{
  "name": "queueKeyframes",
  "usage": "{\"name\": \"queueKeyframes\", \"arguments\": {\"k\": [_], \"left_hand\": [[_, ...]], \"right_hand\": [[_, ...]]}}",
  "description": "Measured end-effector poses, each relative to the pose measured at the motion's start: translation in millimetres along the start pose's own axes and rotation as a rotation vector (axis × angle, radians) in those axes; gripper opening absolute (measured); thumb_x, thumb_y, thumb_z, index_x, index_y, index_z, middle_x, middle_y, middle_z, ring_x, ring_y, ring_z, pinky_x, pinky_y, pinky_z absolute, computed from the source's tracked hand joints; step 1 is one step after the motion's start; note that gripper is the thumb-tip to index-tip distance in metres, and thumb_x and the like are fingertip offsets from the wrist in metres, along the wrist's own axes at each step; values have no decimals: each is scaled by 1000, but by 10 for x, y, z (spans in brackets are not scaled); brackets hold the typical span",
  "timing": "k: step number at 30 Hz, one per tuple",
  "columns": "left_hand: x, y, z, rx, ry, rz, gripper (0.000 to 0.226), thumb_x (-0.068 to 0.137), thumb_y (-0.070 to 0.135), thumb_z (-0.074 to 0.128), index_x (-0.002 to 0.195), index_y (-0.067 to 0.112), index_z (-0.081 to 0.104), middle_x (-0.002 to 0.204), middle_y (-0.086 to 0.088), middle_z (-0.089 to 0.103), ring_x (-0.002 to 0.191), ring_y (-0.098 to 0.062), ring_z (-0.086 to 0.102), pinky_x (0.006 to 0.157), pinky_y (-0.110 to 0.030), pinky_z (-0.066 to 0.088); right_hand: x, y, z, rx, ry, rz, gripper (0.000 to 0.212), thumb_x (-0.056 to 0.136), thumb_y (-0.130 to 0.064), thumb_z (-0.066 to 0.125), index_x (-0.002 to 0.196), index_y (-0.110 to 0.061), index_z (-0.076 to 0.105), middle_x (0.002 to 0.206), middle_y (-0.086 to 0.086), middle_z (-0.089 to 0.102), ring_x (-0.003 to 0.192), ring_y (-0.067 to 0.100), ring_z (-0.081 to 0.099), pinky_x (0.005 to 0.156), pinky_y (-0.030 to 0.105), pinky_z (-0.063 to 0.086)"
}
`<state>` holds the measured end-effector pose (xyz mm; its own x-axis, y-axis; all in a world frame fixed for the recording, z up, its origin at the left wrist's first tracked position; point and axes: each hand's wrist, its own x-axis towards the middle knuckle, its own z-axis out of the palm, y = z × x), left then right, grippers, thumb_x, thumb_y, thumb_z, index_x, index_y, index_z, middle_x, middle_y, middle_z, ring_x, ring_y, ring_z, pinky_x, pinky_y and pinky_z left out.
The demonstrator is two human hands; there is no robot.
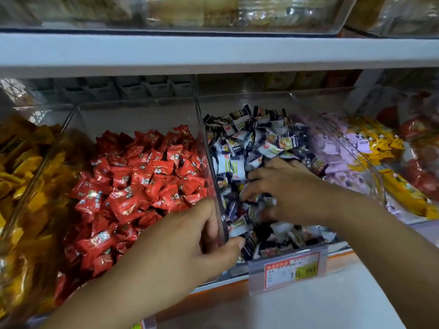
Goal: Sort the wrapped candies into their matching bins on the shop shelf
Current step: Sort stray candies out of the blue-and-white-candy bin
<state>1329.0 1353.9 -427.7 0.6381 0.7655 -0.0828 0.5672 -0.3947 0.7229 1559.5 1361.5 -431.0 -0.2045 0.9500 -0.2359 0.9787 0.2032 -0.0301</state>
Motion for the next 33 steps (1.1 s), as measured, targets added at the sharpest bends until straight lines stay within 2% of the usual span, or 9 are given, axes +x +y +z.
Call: {"name": "queueKeyframes", "arguments": {"k": [3,5,11,14,21,26,30,31,33], "left_hand": [[7,-21,6,-2,9,2,37,73,63,56,76,30,42,63,18,58,47,-4,44,49,-17,31],[10,-25,8,-3,10,6,33,72,64,55,78,35,42,64,17,59,47,-4,44,49,-18,32],[3,3,13,8,22,2,36,78,59,58,74,27,42,59,20,56,46,-5,43,48,-18,30],[4,1,20,2,38,17,39,77,59,57,75,23,42,60,19,55,49,-6,42,49,-20,30],[2,-18,30,19,49,27,40,76,61,56,75,23,42,64,16,54,52,-8,42,51,-22,31],[-2,2,16,25,25,0,39,78,60,56,76,24,42,68,18,55,52,-7,42,51,-22,32],[-13,5,6,22,8,-7,39,80,60,57,77,25,42,66,18,54,51,-7,41,51,-22,30],[-13,3,6,22,9,-5,39,81,60,57,76,25,42,66,18,54,51,-7,41,51,-22,30],[-13,0,6,17,11,-3,39,81,61,57,76,25,42,63,19,54,50,-7,41,51,-21,30]], "right_hand": [[-24,66,-60,68,28,14,31,87,-41,66,116,-49,58,131,-22,43,118,8,30,105,34,24],[-44,83,-59,60,23,42,30,87,-43,65,115,-49,58,126,-19,43,119,10,31,103,32,23],[-44,-115,46,-33,-110,118,56,81,-66,56,134,-56,40,130,-1,32,129,25,23,108,44,18],[13,-198,160,-105,-102,134,62,83,-59,60,139,-50,35,133,5,26,129,30,22,108,46,19],[43,-204,174,27,-12,126,38,87,-36,65,122,-47,57,133,0,30,127,26,23,113,48,11],[-35,-129,126,199,31,114,34,86,-32,64,115,-48,60,129,-8,34,121,19,29,105,37,16],[-193,-37,38,596,67,114,25,77,-42,76,93,-48,58,127,-21,41,119,3,42,98,18,30],[-231,-22,8,680,91,121,26,74,-42,78,93,-46,60,127,-24,44,118,-2,44,94,11,30],[-278,8,-48,758,150,131,32,71,-43,80,99,-42,65,126,-27,49,118,-8,47,92,8,31]]}}
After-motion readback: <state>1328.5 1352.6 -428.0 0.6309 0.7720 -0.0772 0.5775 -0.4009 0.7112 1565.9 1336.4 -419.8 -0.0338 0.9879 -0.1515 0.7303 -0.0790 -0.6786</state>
